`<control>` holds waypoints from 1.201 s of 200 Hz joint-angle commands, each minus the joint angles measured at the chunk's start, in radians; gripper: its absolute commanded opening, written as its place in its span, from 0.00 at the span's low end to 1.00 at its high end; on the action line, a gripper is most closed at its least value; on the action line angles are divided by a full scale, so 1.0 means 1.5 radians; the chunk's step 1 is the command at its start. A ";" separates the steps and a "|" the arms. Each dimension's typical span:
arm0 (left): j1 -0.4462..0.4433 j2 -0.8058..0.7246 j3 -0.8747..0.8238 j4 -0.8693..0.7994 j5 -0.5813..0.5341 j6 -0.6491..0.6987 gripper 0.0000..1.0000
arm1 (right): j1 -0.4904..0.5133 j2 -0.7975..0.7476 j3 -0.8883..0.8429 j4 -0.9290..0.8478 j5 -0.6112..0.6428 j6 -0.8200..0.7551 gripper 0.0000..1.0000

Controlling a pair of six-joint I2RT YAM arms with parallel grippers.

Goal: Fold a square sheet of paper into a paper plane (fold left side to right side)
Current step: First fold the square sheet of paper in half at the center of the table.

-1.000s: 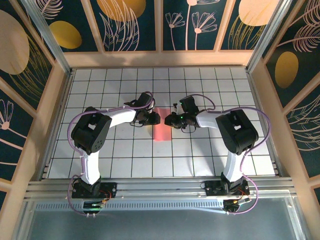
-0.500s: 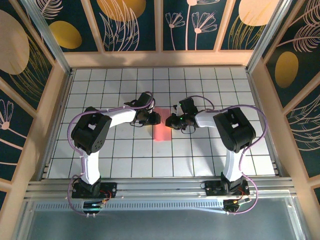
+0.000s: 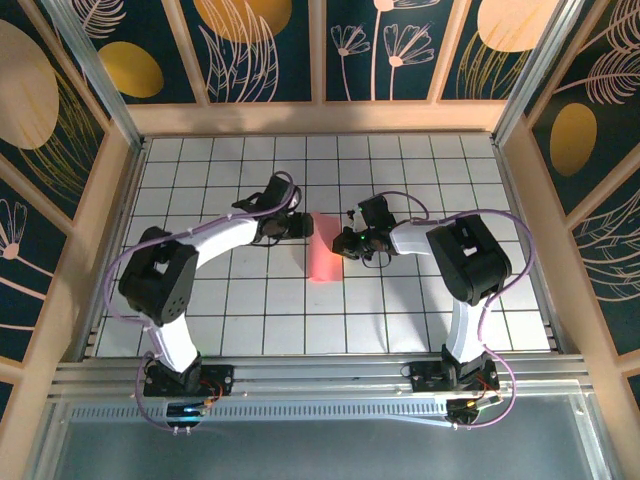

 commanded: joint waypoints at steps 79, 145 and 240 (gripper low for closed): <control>-0.002 0.038 -0.101 0.186 0.233 -0.030 0.12 | 0.010 0.048 -0.011 -0.073 0.040 -0.019 0.08; -0.002 0.069 -0.127 0.188 0.173 -0.030 0.11 | 0.010 0.050 -0.007 -0.085 0.051 -0.027 0.08; 0.003 0.065 -0.189 0.188 0.131 -0.034 0.07 | 0.009 0.054 -0.007 -0.097 0.063 -0.038 0.08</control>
